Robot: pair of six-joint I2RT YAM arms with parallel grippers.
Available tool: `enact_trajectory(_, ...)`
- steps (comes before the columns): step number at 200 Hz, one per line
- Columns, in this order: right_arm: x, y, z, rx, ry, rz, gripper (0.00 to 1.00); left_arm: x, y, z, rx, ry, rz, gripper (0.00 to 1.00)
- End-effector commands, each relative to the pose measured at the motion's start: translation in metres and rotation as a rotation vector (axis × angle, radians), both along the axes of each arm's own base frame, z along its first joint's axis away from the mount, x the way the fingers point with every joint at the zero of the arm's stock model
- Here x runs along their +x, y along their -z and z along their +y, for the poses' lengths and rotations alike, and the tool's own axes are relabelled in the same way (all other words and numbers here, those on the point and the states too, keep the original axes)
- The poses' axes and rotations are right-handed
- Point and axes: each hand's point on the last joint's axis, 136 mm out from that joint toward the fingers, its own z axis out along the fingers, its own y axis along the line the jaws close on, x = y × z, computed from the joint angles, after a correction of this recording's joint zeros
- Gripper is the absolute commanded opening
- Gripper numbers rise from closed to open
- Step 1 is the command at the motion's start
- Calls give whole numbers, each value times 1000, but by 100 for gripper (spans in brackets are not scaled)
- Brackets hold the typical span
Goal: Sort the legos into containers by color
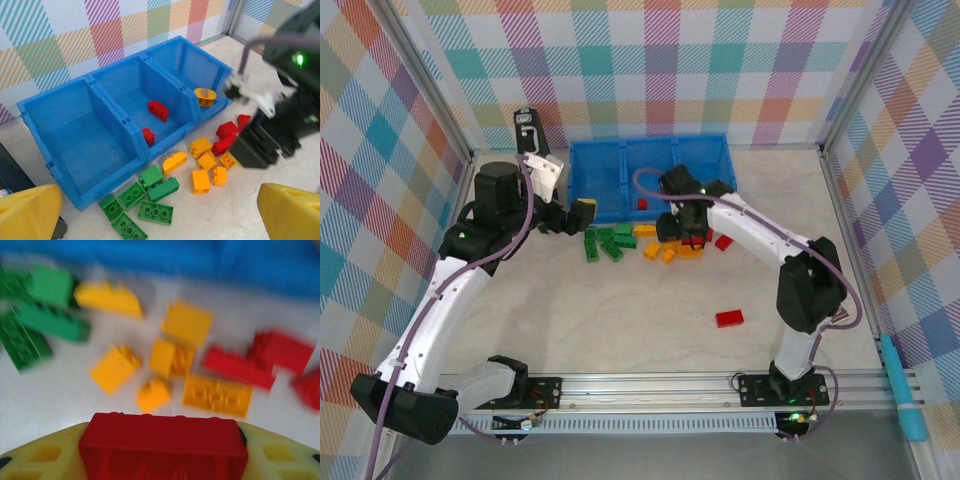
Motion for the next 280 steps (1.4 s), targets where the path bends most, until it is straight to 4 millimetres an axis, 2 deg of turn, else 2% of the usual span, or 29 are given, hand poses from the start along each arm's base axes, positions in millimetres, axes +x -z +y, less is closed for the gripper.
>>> enact_trajectory(1,40,-6,6,-115,-97,-109,49,-1,-6,1,14,3,-22,100)
enact_trajectory(27,91,-14,24,-191,-154,-243,49,-2,-8,4,18,-12,-40,100)
enact_trajectory(46,118,-14,38,-236,-205,-294,49,-3,-11,6,22,-21,-52,100)
enact_trajectory(72,141,-5,49,-273,-257,-321,49,-2,-11,7,27,-23,-50,100)
enact_trajectory(97,150,8,59,-245,-284,-319,49,0,-8,5,27,-16,-38,100)
enact_trajectory(131,148,33,65,-237,-306,-274,54,0,-10,4,18,-15,-42,100)
enact_trajectory(151,145,35,66,-221,-308,-265,56,0,-10,3,14,-13,-41,100)
enact_trajectory(177,138,14,66,-180,-306,-287,62,1,-10,2,8,-9,-37,100)
enact_trajectory(197,129,-8,66,-129,-301,-292,76,0,-11,-1,-8,5,-29,100)
enact_trajectory(223,113,-22,64,-76,-273,-258,83,-2,-13,-2,-15,11,-31,100)
enact_trajectory(257,92,-36,52,-44,-233,-229,85,-5,-16,-2,-27,18,-42,100)
enact_trajectory(280,68,-43,33,-37,-181,-204,85,-7,-16,-3,-32,23,-42,100)
